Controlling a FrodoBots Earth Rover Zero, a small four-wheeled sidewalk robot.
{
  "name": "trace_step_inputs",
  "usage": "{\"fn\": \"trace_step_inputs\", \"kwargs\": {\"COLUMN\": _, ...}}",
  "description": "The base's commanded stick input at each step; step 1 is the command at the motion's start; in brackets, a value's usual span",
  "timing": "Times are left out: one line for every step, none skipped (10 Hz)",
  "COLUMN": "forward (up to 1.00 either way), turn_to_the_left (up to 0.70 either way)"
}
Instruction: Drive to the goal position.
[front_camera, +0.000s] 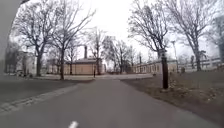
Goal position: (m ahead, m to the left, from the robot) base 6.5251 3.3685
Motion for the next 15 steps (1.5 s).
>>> {"fn": "trace_step_inputs", "kwargs": {"forward": 1.00, "turn_to_the_left": 0.01}}
{"fn": "trace_step_inputs", "kwargs": {"forward": 1.00, "turn_to_the_left": 0.01}}
{"fn": "trace_step_inputs", "kwargs": {"forward": 1.00, "turn_to_the_left": 0.01}}
{"fn": "trace_step_inputs", "kwargs": {"forward": 1.00, "turn_to_the_left": 0.01}}
{"fn": "trace_step_inputs", "kwargs": {"forward": 1.00, "turn_to_the_left": 0.01}}
{"fn": "trace_step_inputs", "kwargs": {"forward": 1.00, "turn_to_the_left": 0.01}}
{"fn": "trace_step_inputs", "kwargs": {"forward": 1.00, "turn_to_the_left": 0.01}}
{"fn": "trace_step_inputs", "kwargs": {"forward": 1.00, "turn_to_the_left": 0.01}}
{"fn": "trace_step_inputs", "kwargs": {"forward": 1.00, "turn_to_the_left": 0.01}}
{"fn": "trace_step_inputs", "kwargs": {"forward": 1.00, "turn_to_the_left": 0.01}}
{"fn": "trace_step_inputs", "kwargs": {"forward": 1.00, "turn_to_the_left": 0.01}}
{"fn": "trace_step_inputs", "kwargs": {"forward": 1.00, "turn_to_the_left": 0.01}}
{"fn": "trace_step_inputs", "kwargs": {"forward": 1.00, "turn_to_the_left": 0.01}}
{"fn": "trace_step_inputs", "kwargs": {"forward": 1.00, "turn_to_the_left": 0.01}}
{"fn": "trace_step_inputs", "kwargs": {"forward": 1.00, "turn_to_the_left": 0.01}}
